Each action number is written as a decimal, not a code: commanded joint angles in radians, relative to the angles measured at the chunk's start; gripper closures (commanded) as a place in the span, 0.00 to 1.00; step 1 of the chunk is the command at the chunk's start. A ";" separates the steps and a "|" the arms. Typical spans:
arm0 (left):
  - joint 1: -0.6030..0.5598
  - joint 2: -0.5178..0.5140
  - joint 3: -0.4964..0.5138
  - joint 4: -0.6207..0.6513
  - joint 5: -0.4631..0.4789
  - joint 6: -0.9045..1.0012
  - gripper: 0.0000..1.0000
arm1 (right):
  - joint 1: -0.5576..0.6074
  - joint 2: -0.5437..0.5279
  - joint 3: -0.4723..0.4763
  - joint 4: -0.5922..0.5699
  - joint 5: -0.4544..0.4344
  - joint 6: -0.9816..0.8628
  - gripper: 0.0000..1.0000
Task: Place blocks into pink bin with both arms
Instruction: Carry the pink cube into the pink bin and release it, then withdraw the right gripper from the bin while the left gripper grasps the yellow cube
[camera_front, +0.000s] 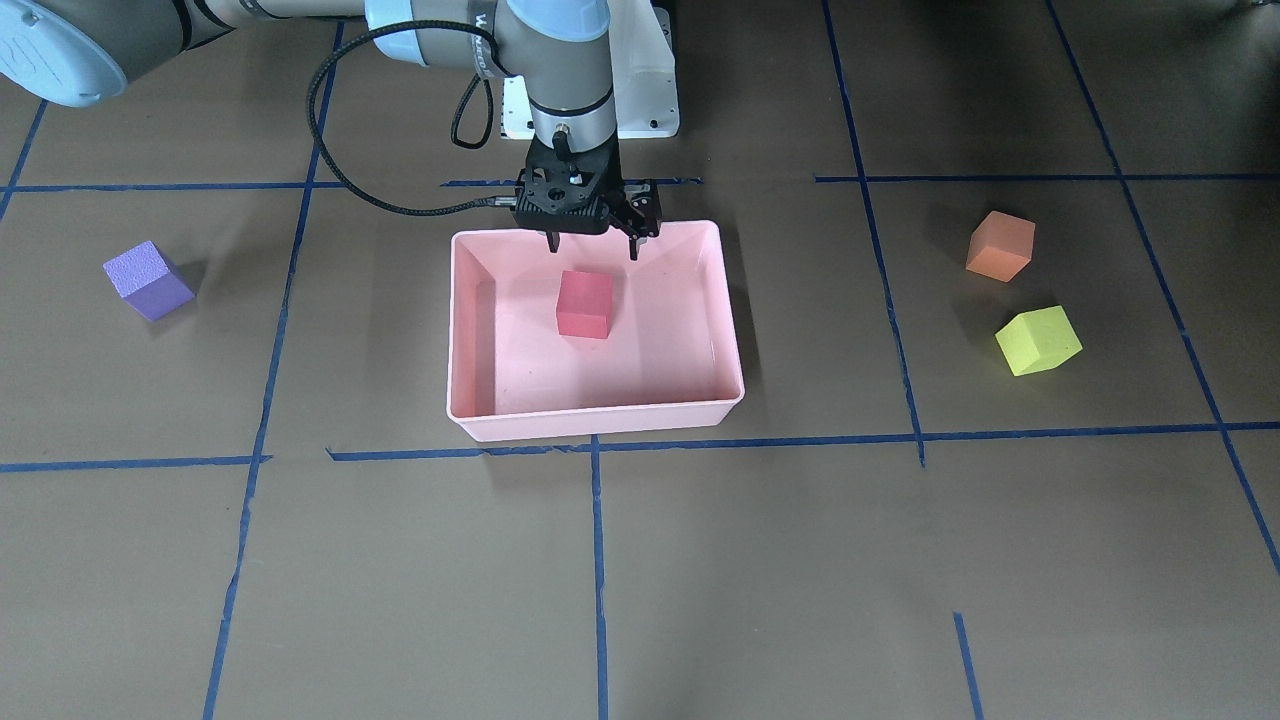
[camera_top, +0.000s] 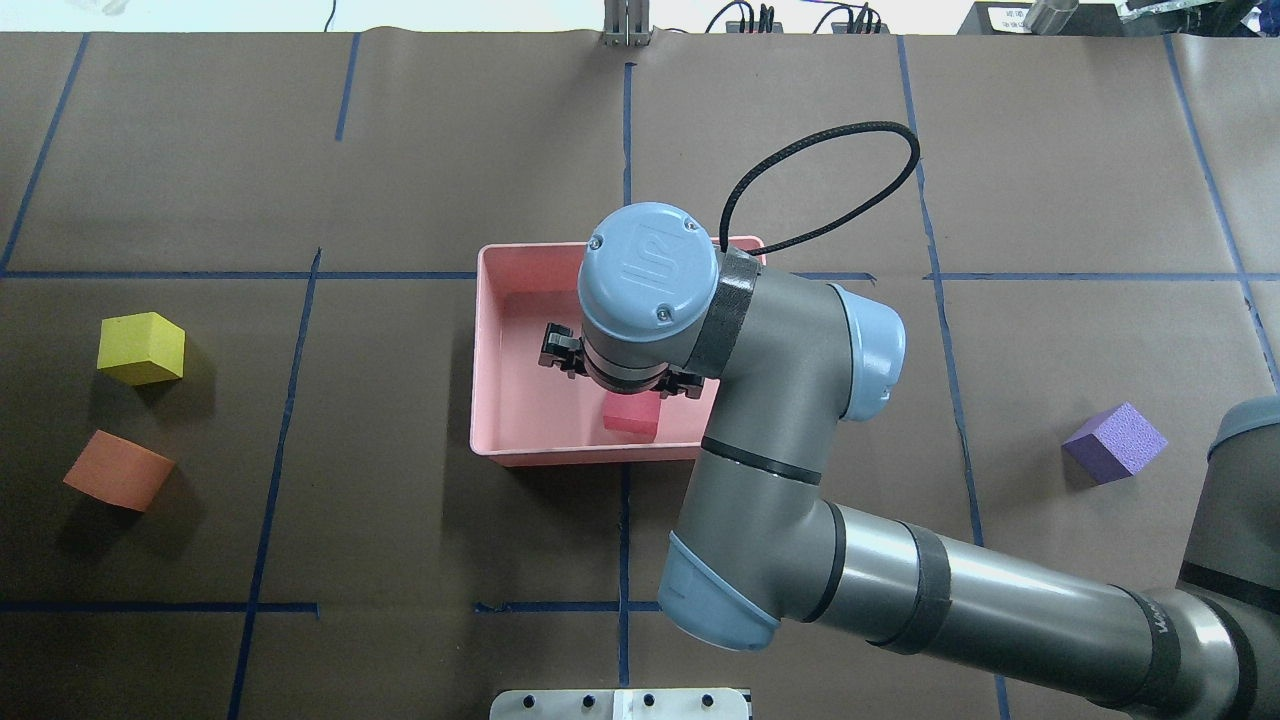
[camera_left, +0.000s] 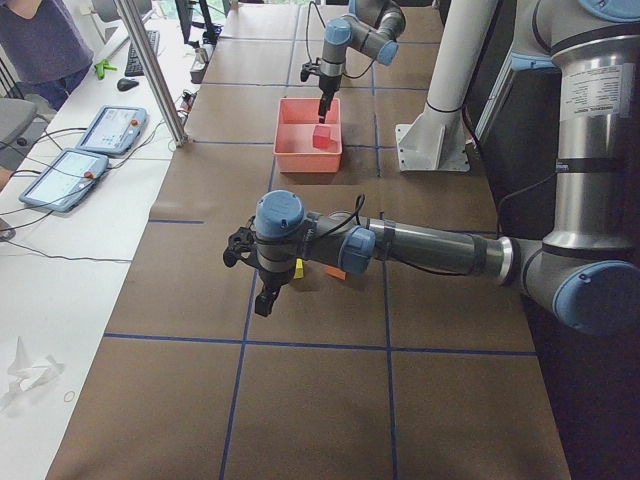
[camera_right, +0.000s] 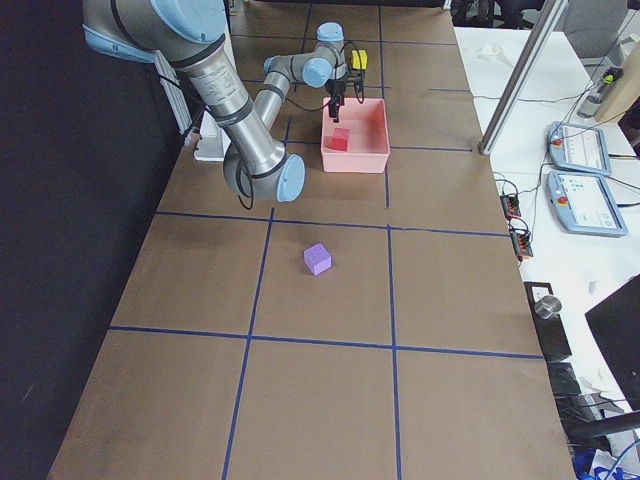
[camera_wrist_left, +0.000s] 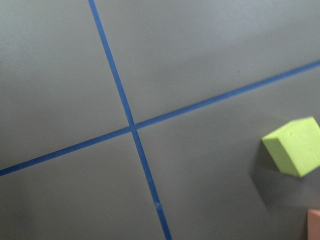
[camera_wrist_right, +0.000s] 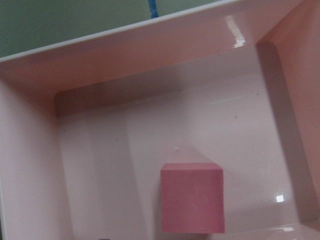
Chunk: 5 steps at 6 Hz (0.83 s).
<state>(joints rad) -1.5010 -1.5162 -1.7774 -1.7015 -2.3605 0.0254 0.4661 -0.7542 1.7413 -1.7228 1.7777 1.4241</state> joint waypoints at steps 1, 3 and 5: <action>0.141 -0.029 0.028 -0.094 0.004 -0.335 0.00 | 0.125 -0.043 0.070 -0.061 0.125 -0.199 0.00; 0.270 -0.032 0.144 -0.359 0.012 -0.696 0.00 | 0.346 -0.178 0.130 -0.061 0.297 -0.498 0.00; 0.407 -0.076 0.191 -0.461 0.143 -0.942 0.00 | 0.532 -0.301 0.132 -0.060 0.403 -0.821 0.00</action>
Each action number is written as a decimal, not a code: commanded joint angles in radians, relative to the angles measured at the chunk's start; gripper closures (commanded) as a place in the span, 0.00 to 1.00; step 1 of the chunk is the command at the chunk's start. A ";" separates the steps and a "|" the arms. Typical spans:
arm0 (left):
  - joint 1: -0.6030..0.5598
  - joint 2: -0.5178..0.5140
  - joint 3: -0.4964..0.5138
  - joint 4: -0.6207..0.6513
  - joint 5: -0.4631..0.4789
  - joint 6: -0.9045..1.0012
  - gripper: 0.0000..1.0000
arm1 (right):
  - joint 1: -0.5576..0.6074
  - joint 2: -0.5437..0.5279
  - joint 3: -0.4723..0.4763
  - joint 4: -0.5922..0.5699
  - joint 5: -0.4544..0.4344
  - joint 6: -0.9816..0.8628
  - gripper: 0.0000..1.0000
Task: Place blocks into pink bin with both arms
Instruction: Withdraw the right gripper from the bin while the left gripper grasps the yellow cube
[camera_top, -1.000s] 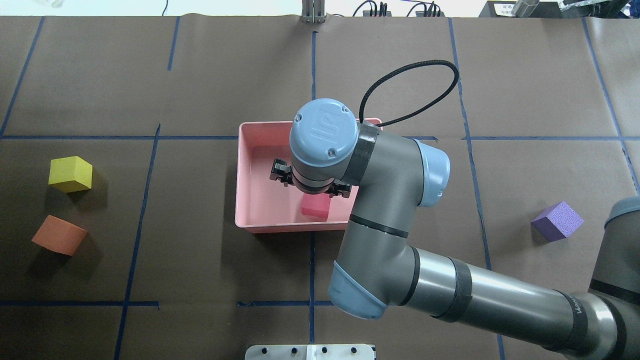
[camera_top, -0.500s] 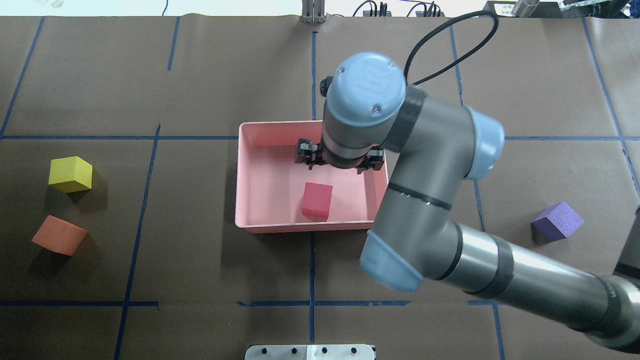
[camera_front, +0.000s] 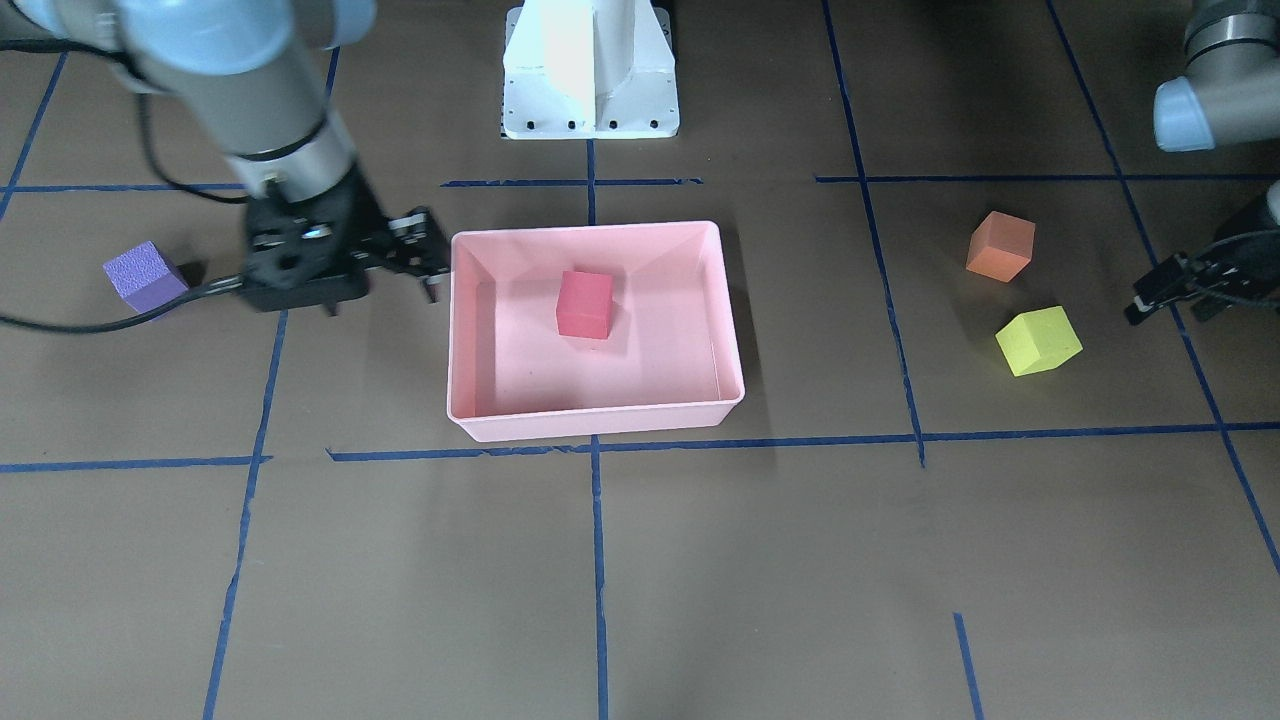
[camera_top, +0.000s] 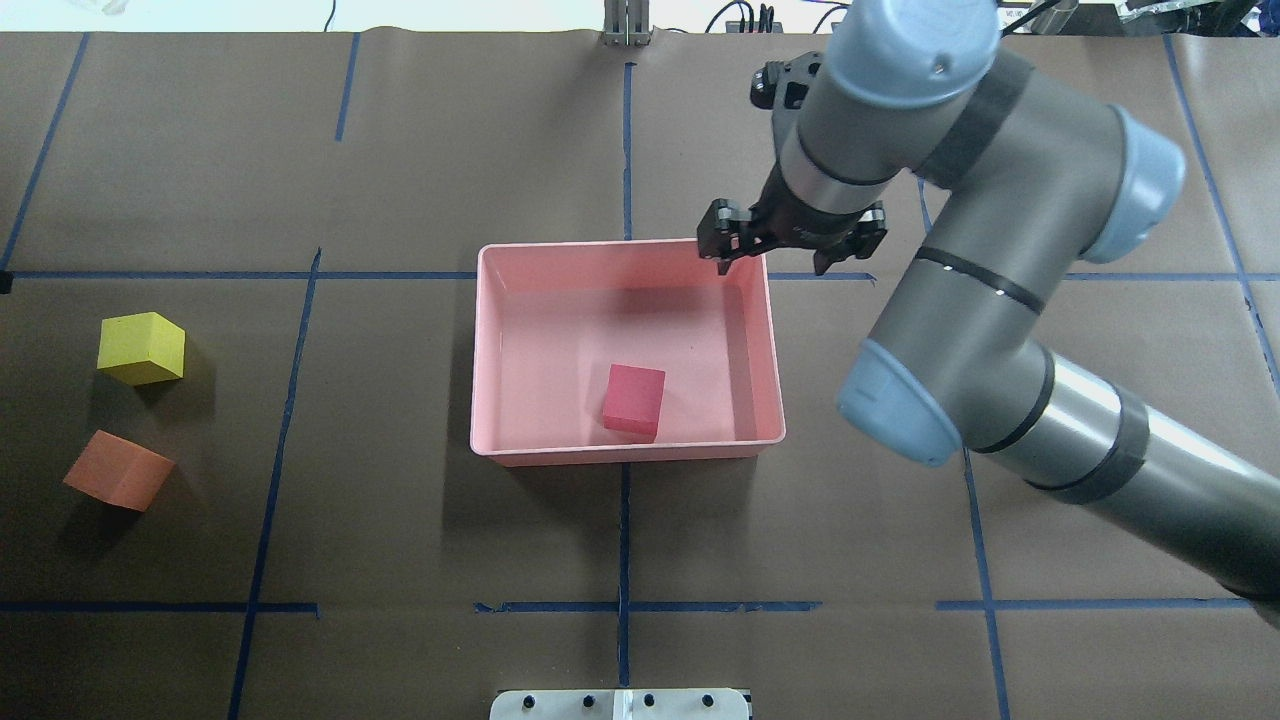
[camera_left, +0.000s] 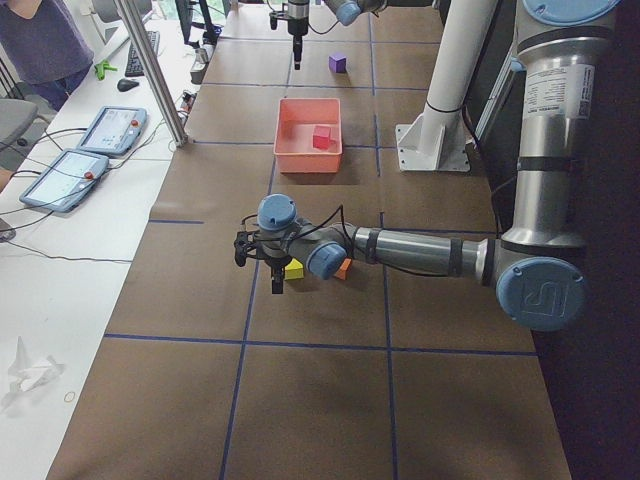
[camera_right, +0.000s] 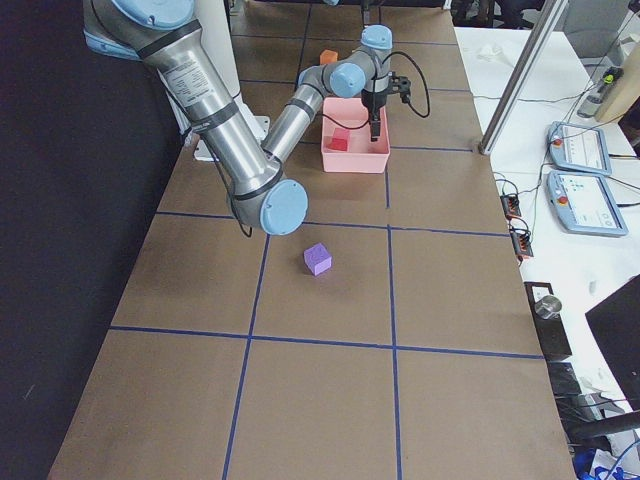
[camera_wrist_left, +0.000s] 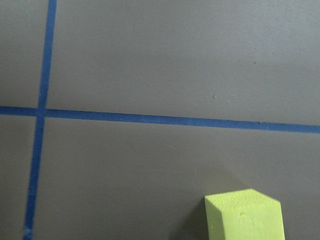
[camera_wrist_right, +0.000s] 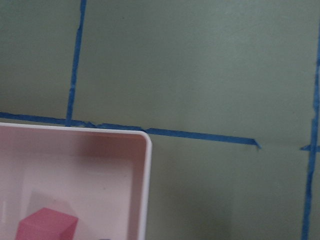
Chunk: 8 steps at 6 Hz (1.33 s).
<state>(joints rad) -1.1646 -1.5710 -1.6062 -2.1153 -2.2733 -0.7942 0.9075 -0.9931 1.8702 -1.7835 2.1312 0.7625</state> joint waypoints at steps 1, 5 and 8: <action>0.106 -0.035 0.019 -0.048 0.063 -0.175 0.00 | 0.134 -0.105 0.003 0.006 0.067 -0.242 0.00; 0.203 -0.078 0.103 -0.049 0.075 -0.192 0.00 | 0.136 -0.148 0.003 0.010 0.061 -0.264 0.00; 0.215 -0.077 0.053 -0.040 0.078 -0.194 0.70 | 0.136 -0.165 0.004 0.013 0.059 -0.268 0.00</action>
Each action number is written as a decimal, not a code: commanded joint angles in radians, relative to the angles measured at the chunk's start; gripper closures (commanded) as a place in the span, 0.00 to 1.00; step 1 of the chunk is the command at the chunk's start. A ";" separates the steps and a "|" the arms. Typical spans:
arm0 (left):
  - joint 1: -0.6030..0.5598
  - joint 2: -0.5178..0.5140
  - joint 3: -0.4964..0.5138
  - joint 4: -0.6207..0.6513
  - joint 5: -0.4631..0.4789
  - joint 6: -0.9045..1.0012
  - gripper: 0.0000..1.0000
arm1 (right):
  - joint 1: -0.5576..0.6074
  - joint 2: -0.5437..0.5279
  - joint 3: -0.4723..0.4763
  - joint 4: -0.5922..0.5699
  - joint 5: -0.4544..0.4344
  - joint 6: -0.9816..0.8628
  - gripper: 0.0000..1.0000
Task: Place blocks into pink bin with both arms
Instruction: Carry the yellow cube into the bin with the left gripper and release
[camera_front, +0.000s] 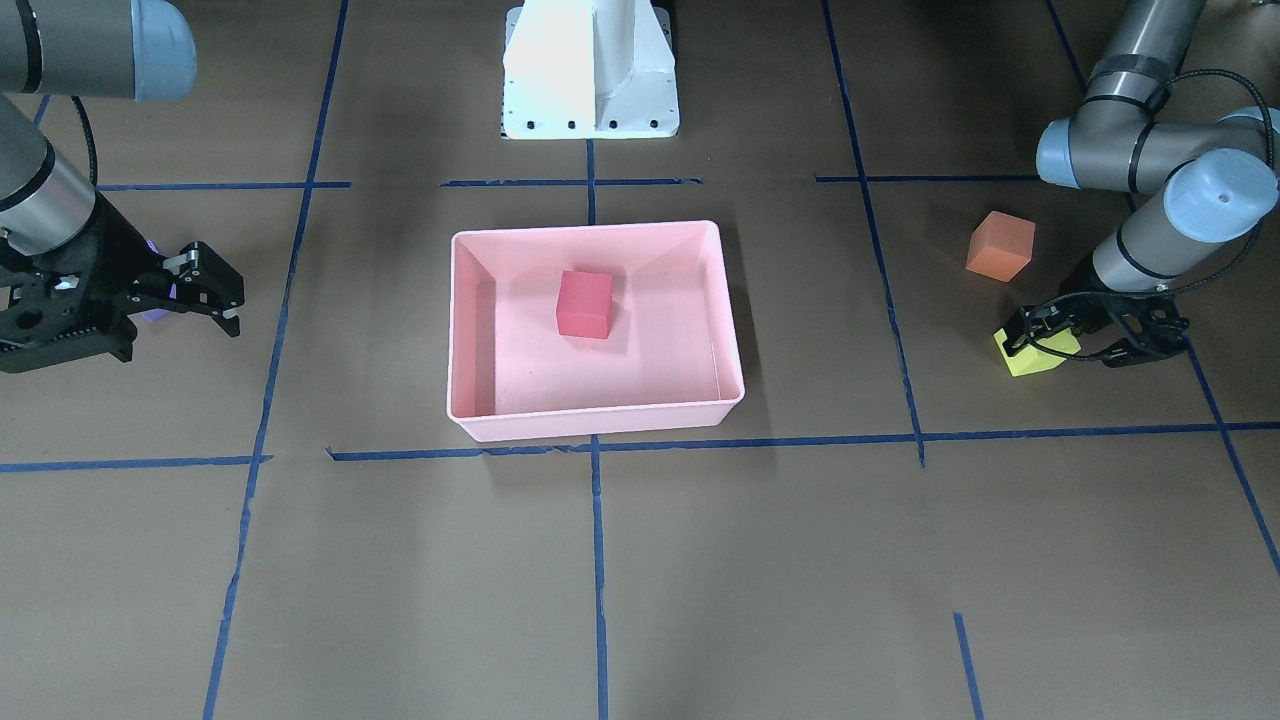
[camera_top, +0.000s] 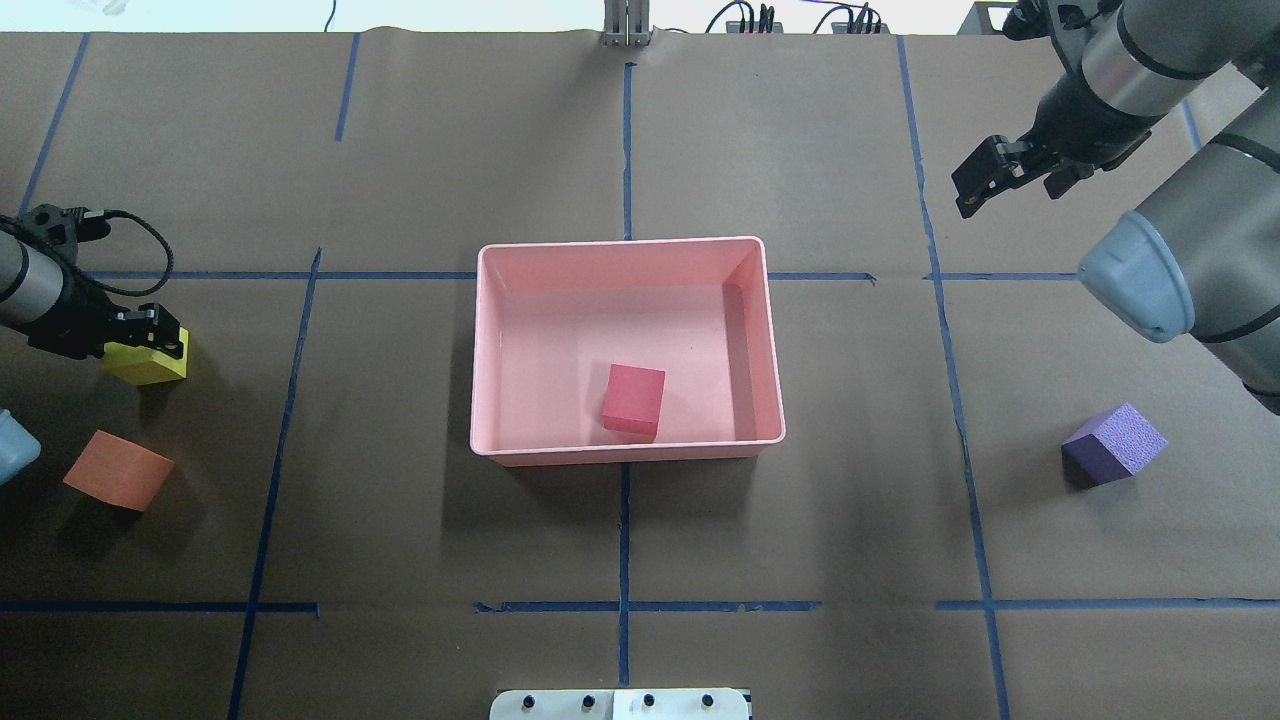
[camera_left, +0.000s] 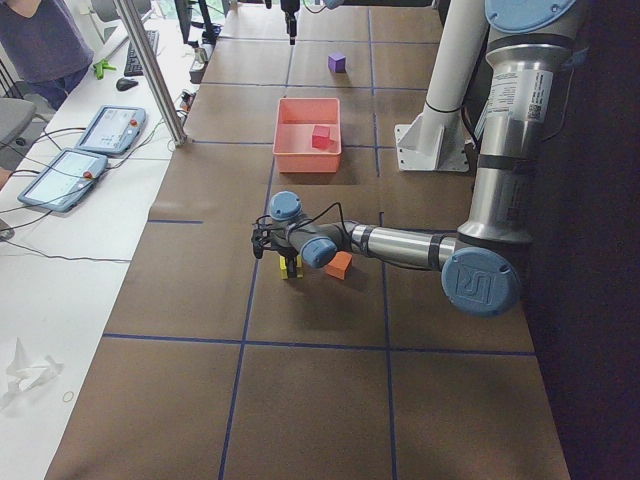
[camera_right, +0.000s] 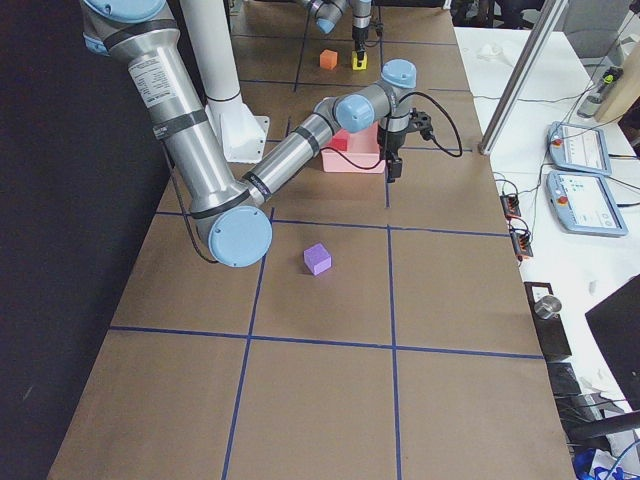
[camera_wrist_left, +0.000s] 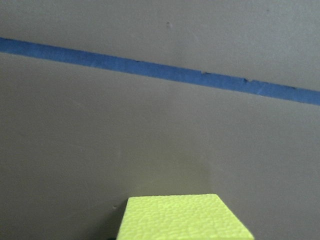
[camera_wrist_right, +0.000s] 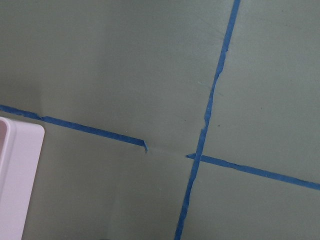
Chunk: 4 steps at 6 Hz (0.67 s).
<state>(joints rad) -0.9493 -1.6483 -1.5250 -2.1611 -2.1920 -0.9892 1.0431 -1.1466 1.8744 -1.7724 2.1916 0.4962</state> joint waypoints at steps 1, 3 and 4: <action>-0.003 -0.005 -0.093 0.013 0.003 -0.006 0.70 | 0.000 -0.028 0.003 0.002 -0.001 -0.036 0.00; -0.011 -0.111 -0.162 0.044 0.005 -0.047 0.70 | 0.017 -0.188 0.032 0.163 0.002 -0.076 0.00; -0.003 -0.237 -0.191 0.157 0.005 -0.140 0.70 | 0.032 -0.284 0.032 0.286 0.008 -0.080 0.00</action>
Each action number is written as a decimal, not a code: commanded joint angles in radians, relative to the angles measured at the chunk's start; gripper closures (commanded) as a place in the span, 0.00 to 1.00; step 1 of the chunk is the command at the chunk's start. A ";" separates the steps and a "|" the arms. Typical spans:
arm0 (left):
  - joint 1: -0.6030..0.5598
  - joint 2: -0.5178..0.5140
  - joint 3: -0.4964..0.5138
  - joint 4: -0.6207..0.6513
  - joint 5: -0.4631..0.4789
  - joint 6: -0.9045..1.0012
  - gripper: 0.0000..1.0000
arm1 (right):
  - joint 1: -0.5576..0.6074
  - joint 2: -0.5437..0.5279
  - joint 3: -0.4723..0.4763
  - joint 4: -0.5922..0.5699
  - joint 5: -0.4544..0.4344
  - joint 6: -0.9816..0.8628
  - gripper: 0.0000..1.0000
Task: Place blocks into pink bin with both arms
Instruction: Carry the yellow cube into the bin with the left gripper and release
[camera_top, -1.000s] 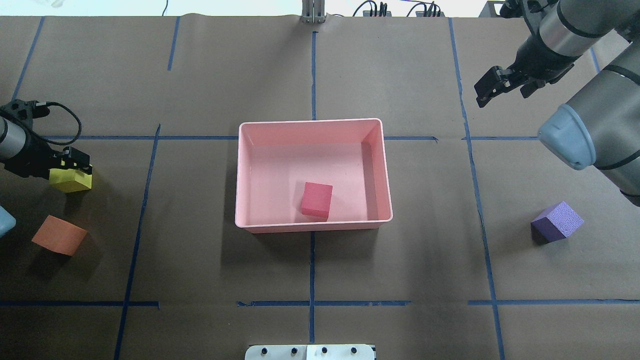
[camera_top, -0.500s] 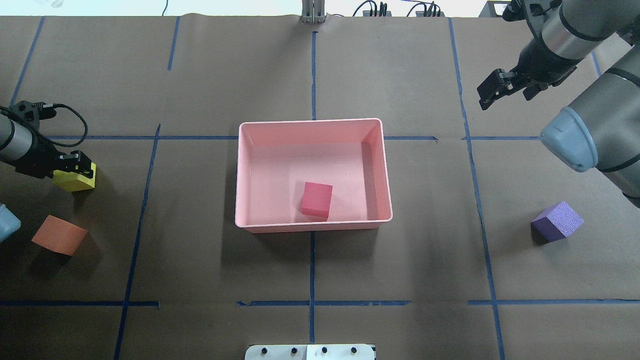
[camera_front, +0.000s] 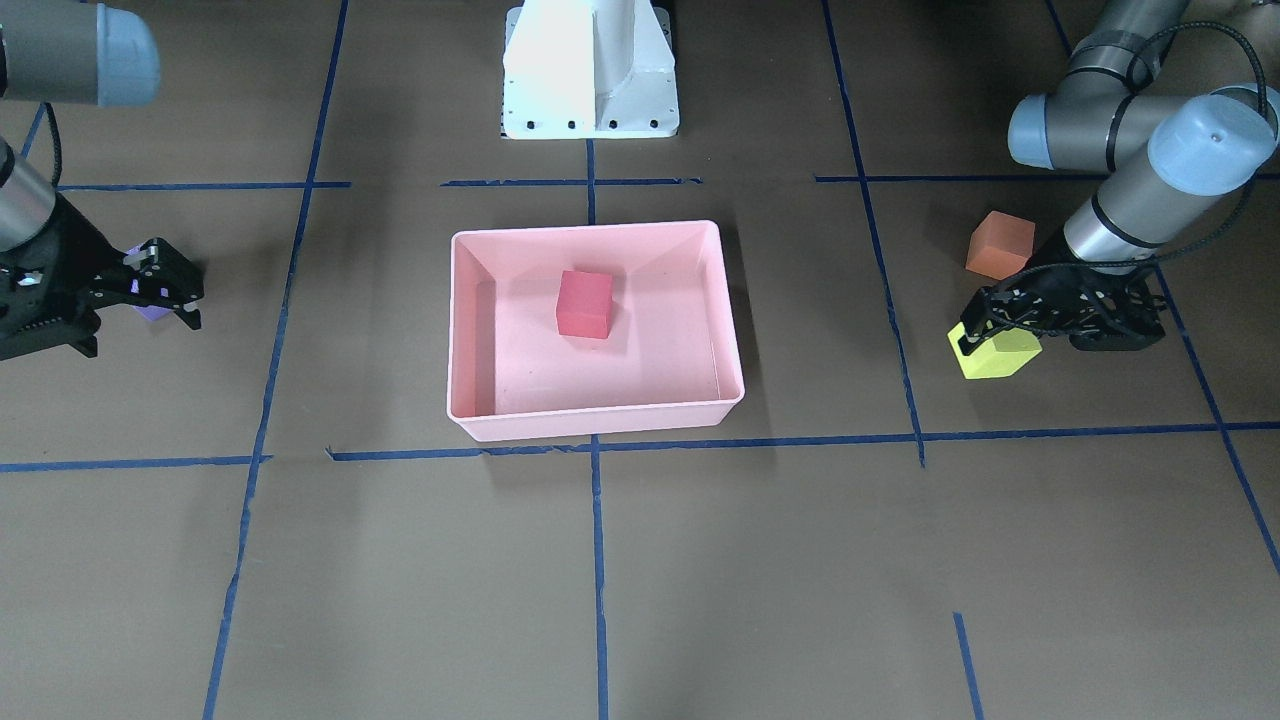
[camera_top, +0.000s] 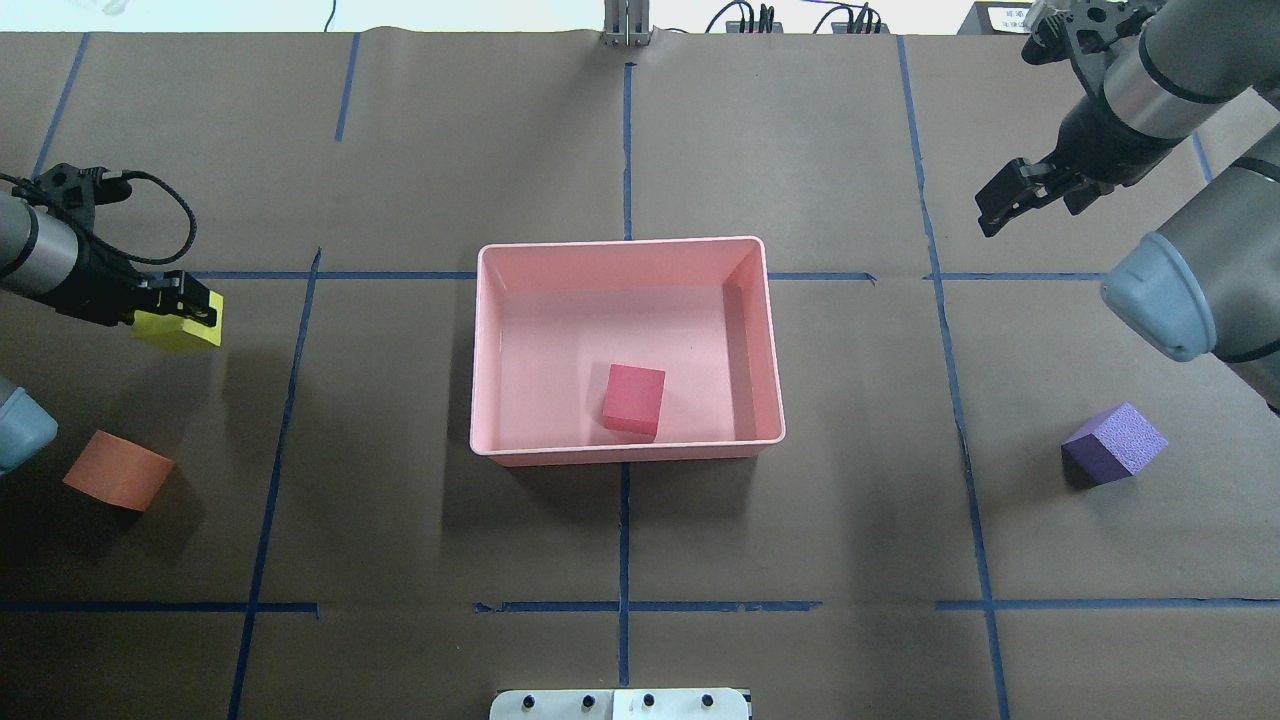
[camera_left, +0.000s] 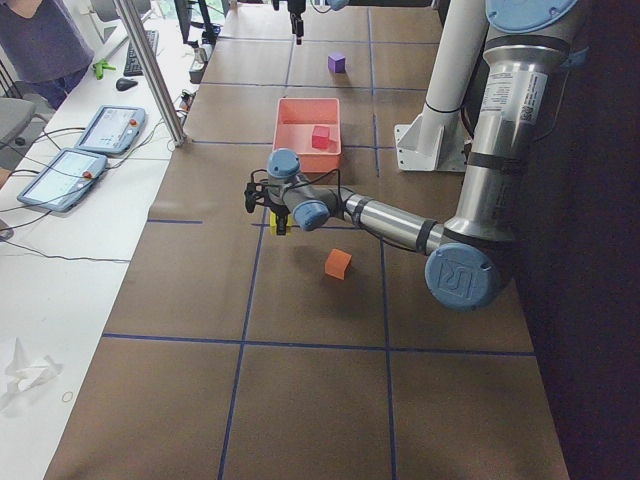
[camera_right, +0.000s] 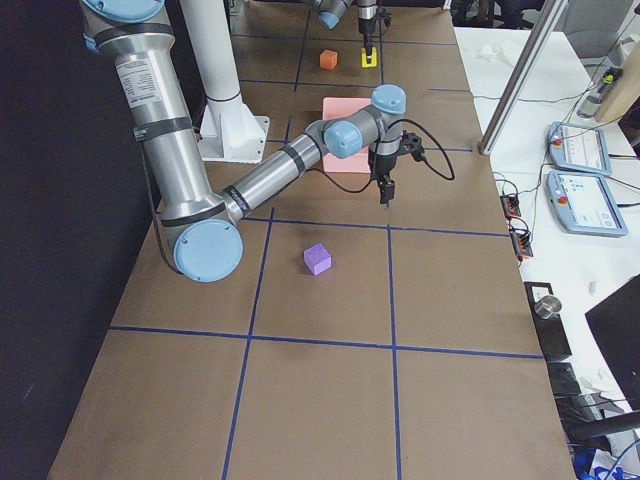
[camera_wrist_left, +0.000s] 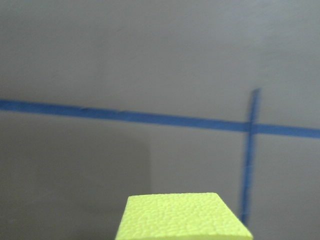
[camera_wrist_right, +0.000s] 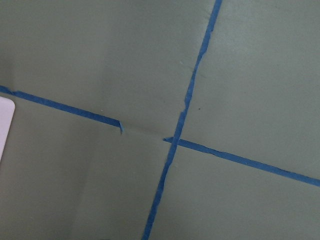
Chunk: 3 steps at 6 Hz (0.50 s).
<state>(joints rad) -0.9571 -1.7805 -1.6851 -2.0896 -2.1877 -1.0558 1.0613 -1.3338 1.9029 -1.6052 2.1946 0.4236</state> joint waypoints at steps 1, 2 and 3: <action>0.027 -0.231 -0.039 0.185 0.002 -0.137 0.70 | 0.029 -0.192 0.005 0.217 0.028 -0.017 0.00; 0.097 -0.325 -0.054 0.269 0.034 -0.214 0.70 | 0.034 -0.299 0.001 0.343 0.030 -0.032 0.00; 0.207 -0.426 -0.056 0.384 0.169 -0.243 0.70 | 0.037 -0.330 0.005 0.376 0.037 -0.032 0.00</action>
<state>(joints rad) -0.8428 -2.1043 -1.7351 -1.8125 -2.1185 -1.2546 1.0938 -1.6078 1.9062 -1.2917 2.2246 0.3957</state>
